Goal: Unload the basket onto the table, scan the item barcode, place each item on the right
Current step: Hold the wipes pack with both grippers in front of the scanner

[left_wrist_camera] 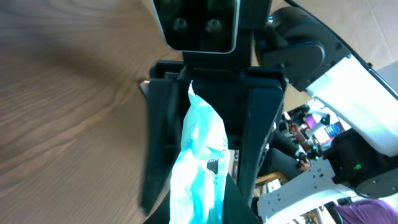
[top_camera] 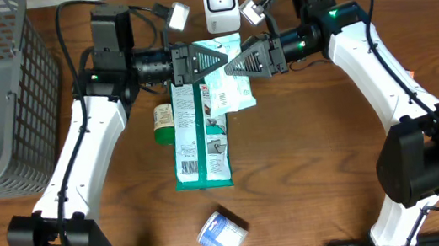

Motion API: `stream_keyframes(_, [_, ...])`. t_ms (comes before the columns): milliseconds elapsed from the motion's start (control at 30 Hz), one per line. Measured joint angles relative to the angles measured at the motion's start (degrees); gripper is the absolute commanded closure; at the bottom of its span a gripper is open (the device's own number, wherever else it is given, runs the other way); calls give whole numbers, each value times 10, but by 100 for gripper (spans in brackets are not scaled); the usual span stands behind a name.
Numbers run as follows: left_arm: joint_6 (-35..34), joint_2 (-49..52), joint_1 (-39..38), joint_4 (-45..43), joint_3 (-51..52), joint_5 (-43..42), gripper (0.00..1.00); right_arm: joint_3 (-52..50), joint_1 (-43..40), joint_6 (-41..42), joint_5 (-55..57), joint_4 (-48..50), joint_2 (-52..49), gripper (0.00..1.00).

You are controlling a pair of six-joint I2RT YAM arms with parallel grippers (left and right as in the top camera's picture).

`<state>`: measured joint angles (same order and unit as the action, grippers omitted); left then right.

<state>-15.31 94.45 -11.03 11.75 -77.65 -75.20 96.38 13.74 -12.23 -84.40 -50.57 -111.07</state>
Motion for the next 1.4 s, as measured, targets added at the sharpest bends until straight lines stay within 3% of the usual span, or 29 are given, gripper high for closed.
stream_keyframes(167, [-49,0,1,-55,0,-8,93,0,-4,1,11,-36,0,34])
stream_keyframes(400, [-89,0,5,-67,0,-8,93,0,-11,-16,24,-98,0,55])
stream_keyframes(600, [-96,1,5,-71,0,-7,93,0,-7,-41,21,-125,0,57])
stream_keyframes(633, [-96,1,5,-72,0,-7,93,0,-5,-44,22,-126,0,64])
stream_keyframes(700, [-98,1,5,-73,0,-7,93,0,-2,-53,21,-126,0,99])
stream_keyframes(800, [-98,2,7,-73,0,-3,93,0,1,-54,14,-126,1,99])
stream_keyframes(833, [-98,3,7,-73,0,-4,87,0,1,-54,14,-125,1,99])
stream_keyframes(867, [-98,5,7,-74,0,-3,72,0,1,-54,15,-124,1,99])
stream_keyframes(900, [-98,5,7,-75,0,-3,64,0,0,-54,16,-122,1,99])
stream_keyframes(967, [-99,6,7,-78,0,-6,55,0,0,-54,21,-118,1,99])
stream_keyframes(1400, [-104,6,7,-58,0,-12,54,0,-12,-53,-1,-96,1,99])
